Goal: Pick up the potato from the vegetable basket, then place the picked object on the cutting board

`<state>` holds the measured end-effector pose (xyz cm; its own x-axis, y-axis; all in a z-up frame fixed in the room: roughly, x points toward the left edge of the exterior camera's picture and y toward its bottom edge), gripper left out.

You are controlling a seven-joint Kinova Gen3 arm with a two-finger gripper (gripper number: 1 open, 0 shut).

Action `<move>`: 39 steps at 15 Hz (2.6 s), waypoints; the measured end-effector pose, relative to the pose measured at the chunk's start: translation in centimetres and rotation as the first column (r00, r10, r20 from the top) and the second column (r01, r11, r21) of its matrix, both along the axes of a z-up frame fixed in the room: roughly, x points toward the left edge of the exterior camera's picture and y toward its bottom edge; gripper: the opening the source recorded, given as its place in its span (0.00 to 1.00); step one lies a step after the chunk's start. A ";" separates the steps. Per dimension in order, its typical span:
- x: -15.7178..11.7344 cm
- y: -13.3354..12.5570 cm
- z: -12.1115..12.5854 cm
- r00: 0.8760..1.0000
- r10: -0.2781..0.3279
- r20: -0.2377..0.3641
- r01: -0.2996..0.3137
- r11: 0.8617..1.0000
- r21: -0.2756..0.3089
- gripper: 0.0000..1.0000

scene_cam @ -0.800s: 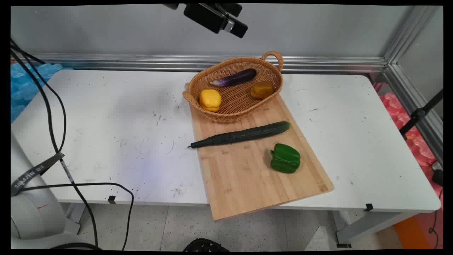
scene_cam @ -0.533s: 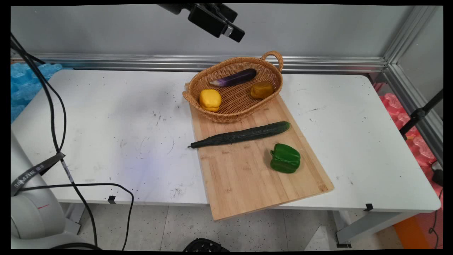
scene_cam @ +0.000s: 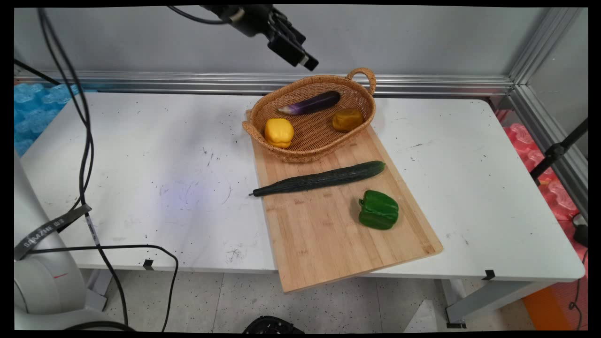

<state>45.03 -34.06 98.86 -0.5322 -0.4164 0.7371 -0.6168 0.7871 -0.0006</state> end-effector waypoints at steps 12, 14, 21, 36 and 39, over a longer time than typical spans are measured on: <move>-3.8 -9.4 -9.7 0.990 -0.019 0.137 0.011 0.998 0.061 1.00; -4.7 -11.1 -11.6 0.988 -0.026 0.152 0.014 0.997 0.077 1.00; -7.4 -15.5 -17.4 0.980 -0.063 0.191 0.038 0.990 0.133 1.00; -9.5 -19.4 -20.7 0.972 -0.122 0.201 0.091 0.984 0.156 0.00; -8.4 -19.0 -19.2 0.970 -0.125 0.207 0.096 0.985 0.147 0.00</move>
